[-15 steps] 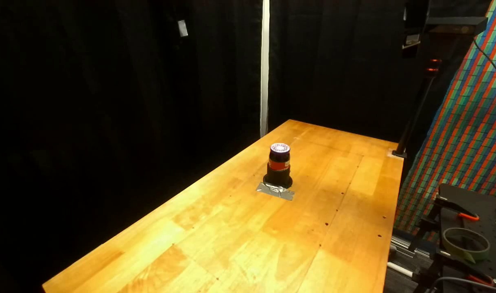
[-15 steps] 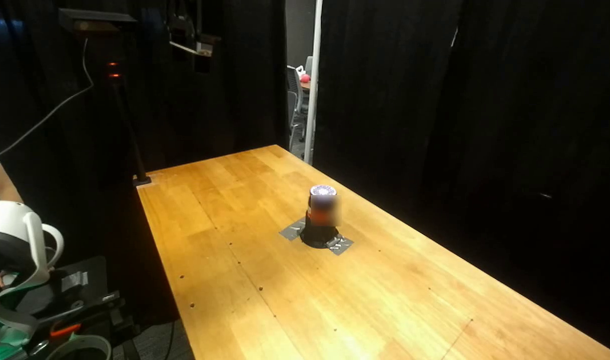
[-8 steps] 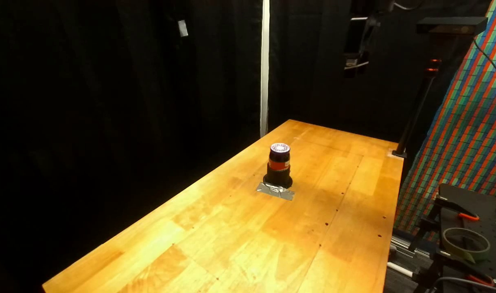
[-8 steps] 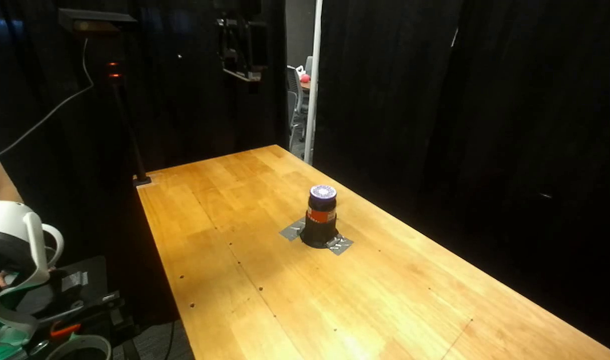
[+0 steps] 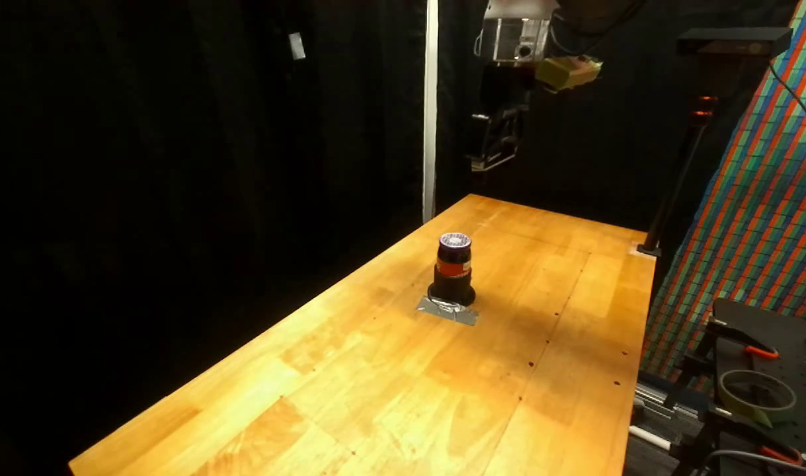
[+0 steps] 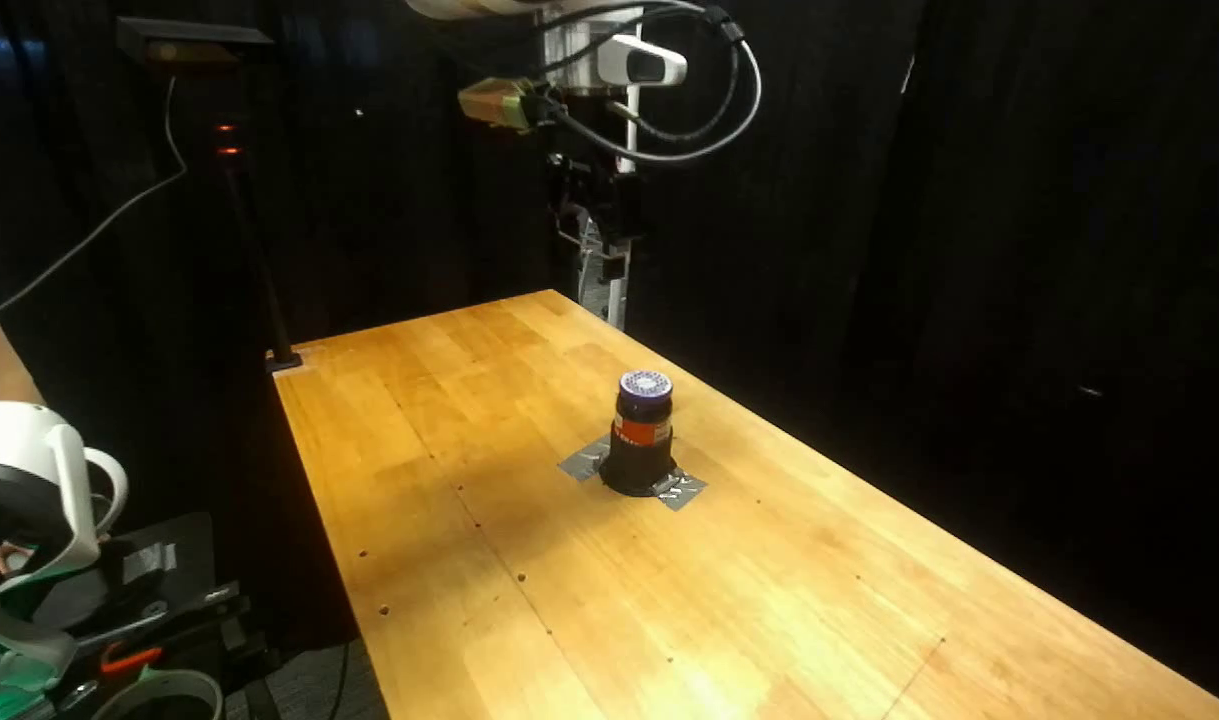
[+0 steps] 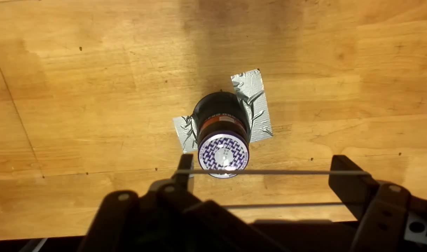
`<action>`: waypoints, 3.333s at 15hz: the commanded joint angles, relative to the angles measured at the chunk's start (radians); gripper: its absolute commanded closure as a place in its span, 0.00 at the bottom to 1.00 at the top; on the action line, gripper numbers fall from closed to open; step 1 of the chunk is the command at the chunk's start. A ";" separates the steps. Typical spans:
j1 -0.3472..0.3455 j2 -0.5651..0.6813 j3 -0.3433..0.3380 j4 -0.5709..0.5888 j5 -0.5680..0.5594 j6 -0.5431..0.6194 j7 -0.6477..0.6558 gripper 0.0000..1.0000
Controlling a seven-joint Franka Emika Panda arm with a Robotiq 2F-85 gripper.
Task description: Put the rubber band around the brown cup
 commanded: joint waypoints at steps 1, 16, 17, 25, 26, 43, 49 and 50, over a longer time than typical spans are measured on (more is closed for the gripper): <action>0.021 0.130 -0.037 0.100 -0.040 0.041 0.018 0.00; 0.030 0.356 -0.095 0.122 -0.017 0.358 -0.017 0.00; 0.030 0.363 -0.096 0.121 -0.016 0.368 -0.019 0.00; 0.025 0.401 -0.090 0.117 0.019 0.420 -0.038 0.00; 0.025 0.405 -0.092 0.117 0.018 0.421 -0.037 0.00; 0.019 0.434 -0.105 0.122 0.070 0.461 -0.034 0.00; 0.024 0.444 -0.115 0.125 0.067 0.499 -0.030 0.00; 0.025 0.445 -0.117 0.124 0.066 0.500 -0.030 0.00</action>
